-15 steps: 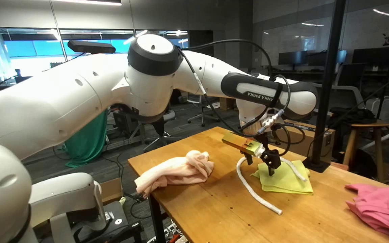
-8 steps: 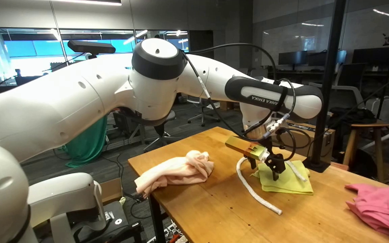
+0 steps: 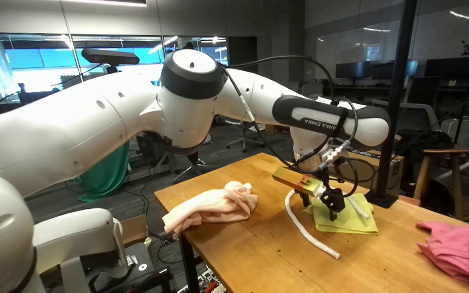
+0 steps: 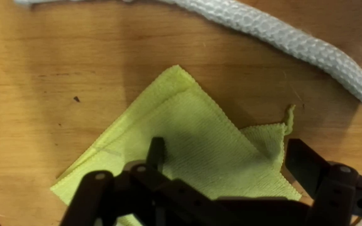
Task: Spread the cloths and the objects across the table
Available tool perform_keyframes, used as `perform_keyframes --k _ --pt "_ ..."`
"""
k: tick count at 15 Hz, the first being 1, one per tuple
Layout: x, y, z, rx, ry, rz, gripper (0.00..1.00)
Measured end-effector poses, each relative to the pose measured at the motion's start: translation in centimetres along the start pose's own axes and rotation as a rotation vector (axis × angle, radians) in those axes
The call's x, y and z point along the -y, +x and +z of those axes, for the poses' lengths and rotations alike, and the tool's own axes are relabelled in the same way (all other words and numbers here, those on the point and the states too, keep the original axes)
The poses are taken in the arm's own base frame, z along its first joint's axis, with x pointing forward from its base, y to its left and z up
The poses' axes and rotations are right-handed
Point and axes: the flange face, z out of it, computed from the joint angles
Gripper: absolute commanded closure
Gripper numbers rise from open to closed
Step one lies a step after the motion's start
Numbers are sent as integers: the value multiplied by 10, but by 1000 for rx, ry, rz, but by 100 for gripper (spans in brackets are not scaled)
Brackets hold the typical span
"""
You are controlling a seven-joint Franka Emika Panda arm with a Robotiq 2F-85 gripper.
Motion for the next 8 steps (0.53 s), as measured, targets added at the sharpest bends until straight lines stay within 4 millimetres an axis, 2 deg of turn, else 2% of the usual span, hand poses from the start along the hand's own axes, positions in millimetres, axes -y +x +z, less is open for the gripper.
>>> perform_keyframes --k 2,3,8 --pt "-1 0 1 1 -2 -1 0" --pt "-2 0 2 2 -4 -1 19" --pt "-8 2 3 -5 -29 -4 58"
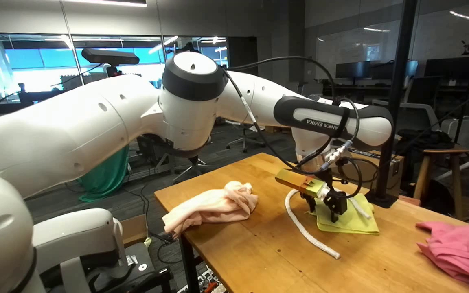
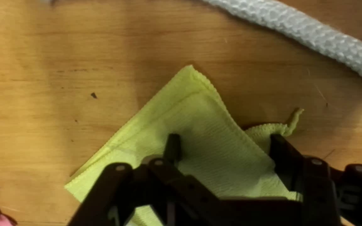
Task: Spread the cloths and the objects across the table
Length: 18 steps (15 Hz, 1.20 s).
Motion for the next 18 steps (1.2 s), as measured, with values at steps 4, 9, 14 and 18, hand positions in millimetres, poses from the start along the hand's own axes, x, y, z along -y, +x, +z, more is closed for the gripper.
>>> perform_keyframes --k 4,9,14,18 --pt "-6 2 -5 -9 -17 2 88" --pt "-10 9 -13 -36 -24 12 92" --pt "-14 15 -29 -65 -53 9 92" --pt "-15 23 -54 -104 -64 10 92"
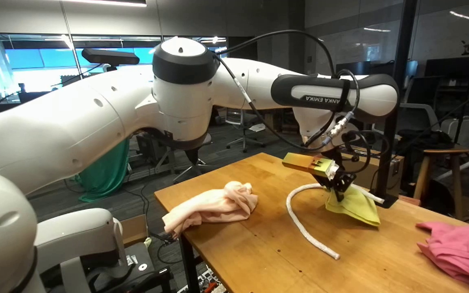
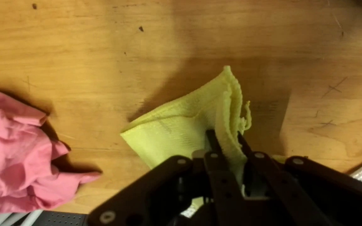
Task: Spread the cloths and the objects across the table
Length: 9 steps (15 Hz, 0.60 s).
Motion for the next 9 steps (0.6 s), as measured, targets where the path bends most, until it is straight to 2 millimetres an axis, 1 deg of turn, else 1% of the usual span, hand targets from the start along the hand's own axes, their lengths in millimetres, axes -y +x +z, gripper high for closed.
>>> perform_keyframes --k 5,9 --pt "-9 10 -43 -50 -15 20 92" --pt "-24 7 -74 -60 -43 37 92"
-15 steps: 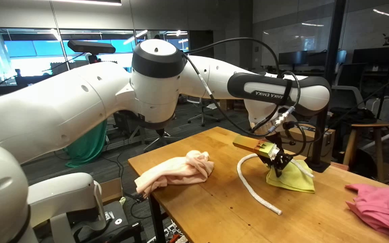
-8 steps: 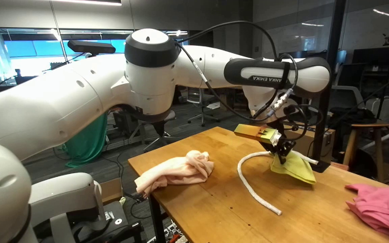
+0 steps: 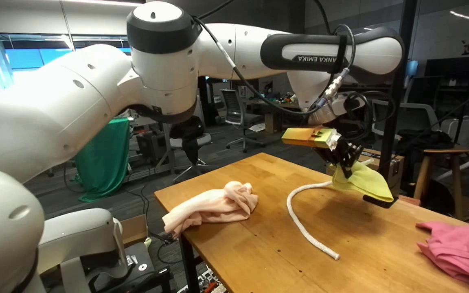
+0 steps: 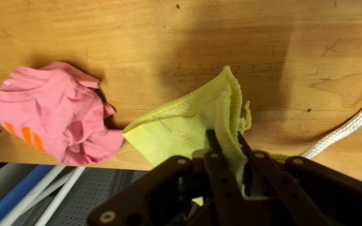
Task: Spread the cloths and the objects across the table
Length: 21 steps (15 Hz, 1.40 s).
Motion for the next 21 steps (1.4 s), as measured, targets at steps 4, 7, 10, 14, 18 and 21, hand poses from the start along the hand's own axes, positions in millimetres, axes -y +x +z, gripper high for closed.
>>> perform_keyframes --k 4,7,10,14,18,21 --pt "-20 -7 -24 -11 -23 33 92" --pt "-33 -16 -37 -18 -33 58 92" --pt "-44 -28 -49 -19 -41 77 92" --pt "-57 -46 -62 -11 -38 100 92" --pt "-73 -66 -69 2 -26 133 92" --pt "-86 -81 -70 14 -22 159 92"
